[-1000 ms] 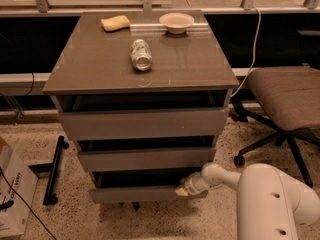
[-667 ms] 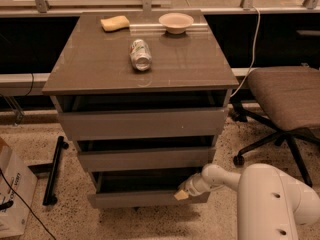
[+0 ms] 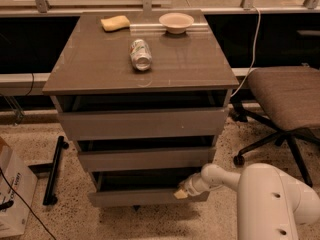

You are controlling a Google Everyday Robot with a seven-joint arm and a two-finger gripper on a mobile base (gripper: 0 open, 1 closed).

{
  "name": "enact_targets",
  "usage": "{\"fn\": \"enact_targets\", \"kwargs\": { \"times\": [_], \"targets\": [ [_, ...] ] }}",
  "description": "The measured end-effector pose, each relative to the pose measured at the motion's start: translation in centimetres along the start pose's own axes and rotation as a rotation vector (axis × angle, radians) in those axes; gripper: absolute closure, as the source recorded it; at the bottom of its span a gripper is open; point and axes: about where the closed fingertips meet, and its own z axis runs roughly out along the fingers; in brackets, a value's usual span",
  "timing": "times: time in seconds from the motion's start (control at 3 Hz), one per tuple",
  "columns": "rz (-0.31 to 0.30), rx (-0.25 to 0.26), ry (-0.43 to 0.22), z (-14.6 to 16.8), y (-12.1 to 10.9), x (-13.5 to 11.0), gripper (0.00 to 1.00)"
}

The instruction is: Open bottom drawer

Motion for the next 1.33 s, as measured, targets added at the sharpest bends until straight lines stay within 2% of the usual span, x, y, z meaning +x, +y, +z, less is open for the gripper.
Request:
{"fn": "enact_targets", "kwargs": {
  "times": [0.33,0.67,1.0,1.33],
  "targets": [
    [0.071,-0.013,0.038,-0.09,1.72,2.95,0.39],
    [0.093,-0.014,0.047,-0.60,2.06,3.49,0.16],
    [0.093,-0.014,0.047,-1.09,2.17,3.18,0.00],
    [0.091,-0.013,0.059,-0.73,2.13,3.28,0.00]
  ]
}}
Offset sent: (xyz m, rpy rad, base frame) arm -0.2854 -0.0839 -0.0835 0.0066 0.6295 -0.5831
